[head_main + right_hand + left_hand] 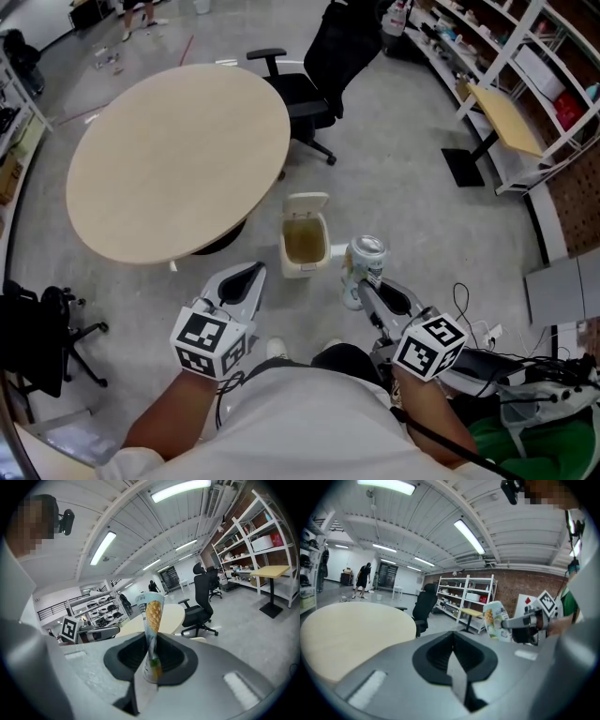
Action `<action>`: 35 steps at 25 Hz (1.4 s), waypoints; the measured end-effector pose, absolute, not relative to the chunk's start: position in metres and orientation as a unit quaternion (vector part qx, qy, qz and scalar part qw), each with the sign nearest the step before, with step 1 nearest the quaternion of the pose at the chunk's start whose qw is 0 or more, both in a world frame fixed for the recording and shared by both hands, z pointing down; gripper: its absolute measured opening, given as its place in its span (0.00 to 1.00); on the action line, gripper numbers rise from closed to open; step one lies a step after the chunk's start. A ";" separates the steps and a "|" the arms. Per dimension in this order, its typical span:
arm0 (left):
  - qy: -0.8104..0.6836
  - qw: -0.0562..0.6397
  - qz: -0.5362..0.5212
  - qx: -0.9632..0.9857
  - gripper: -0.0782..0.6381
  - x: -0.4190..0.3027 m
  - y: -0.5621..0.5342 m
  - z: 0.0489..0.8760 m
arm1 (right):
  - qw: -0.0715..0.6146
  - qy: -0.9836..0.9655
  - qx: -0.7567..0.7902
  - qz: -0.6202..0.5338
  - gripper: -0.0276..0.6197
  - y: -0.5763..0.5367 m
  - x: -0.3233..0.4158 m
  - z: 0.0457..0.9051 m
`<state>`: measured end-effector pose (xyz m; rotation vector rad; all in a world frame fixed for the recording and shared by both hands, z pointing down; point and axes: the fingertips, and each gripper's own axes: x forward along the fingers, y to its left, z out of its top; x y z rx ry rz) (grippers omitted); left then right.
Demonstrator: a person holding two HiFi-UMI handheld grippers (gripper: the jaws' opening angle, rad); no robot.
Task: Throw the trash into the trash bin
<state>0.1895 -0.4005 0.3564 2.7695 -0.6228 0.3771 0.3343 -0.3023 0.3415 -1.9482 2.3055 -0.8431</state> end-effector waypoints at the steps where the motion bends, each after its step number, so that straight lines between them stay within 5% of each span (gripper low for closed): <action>1: -0.215 0.138 0.133 0.958 0.12 0.190 -0.401 0.358 | 0.007 0.735 -0.623 -0.269 0.14 -0.304 0.336 0.342; 35: -0.342 0.185 0.145 0.910 0.12 0.340 -0.472 0.387 | 0.000 0.814 -0.490 -0.312 0.14 -0.433 0.491 0.396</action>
